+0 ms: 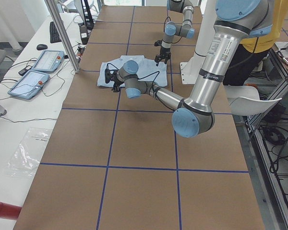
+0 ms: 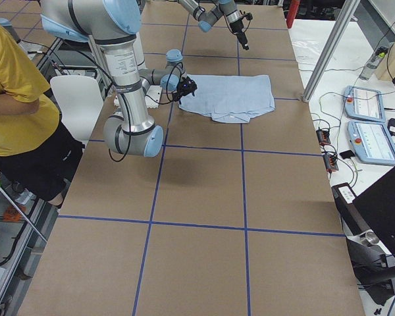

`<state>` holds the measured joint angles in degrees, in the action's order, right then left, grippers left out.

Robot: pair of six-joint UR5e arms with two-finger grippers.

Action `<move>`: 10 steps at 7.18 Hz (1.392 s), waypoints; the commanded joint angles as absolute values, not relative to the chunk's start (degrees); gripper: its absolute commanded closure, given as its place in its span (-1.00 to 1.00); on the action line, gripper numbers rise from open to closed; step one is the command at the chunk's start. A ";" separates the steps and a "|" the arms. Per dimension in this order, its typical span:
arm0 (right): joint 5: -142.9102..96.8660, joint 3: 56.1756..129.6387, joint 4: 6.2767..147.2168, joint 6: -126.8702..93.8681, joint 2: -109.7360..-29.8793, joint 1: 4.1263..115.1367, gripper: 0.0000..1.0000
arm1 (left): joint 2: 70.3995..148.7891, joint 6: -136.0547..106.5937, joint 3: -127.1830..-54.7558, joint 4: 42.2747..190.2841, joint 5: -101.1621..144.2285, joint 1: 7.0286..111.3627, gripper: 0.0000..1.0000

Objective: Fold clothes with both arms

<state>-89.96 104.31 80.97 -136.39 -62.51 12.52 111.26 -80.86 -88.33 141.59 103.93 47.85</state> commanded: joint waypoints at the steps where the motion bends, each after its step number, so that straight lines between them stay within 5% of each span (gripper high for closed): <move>1: -89.65 105.12 81.30 -138.25 -63.28 11.69 -0.95 | 111.27 -80.95 -88.33 141.59 103.80 47.73 -0.45; 4: -87.90 106.26 81.30 -138.43 -65.21 9.41 -0.92 | 111.27 -80.86 -88.42 141.59 103.80 47.81 -0.45; 6: -87.89 106.00 81.04 -138.43 -65.39 9.05 -0.70 | 111.18 -80.86 -88.42 141.59 103.80 47.81 -0.45; 7: -87.89 106.26 81.04 -138.86 -65.39 9.14 -0.08 | 111.27 -80.86 -88.42 141.59 103.80 47.81 -0.45; 8: -88.41 106.26 80.77 -140.69 -65.30 9.23 0.99 | 111.18 -80.86 -88.42 141.59 103.80 47.81 -0.45; 10: -88.51 106.26 80.33 -140.89 -65.83 9.14 1.00 | 110.83 -80.86 -88.50 141.59 103.71 47.90 -0.45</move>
<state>-88.42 106.29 80.50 -140.54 -65.62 9.17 111.09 -80.86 -88.45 141.59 103.74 47.87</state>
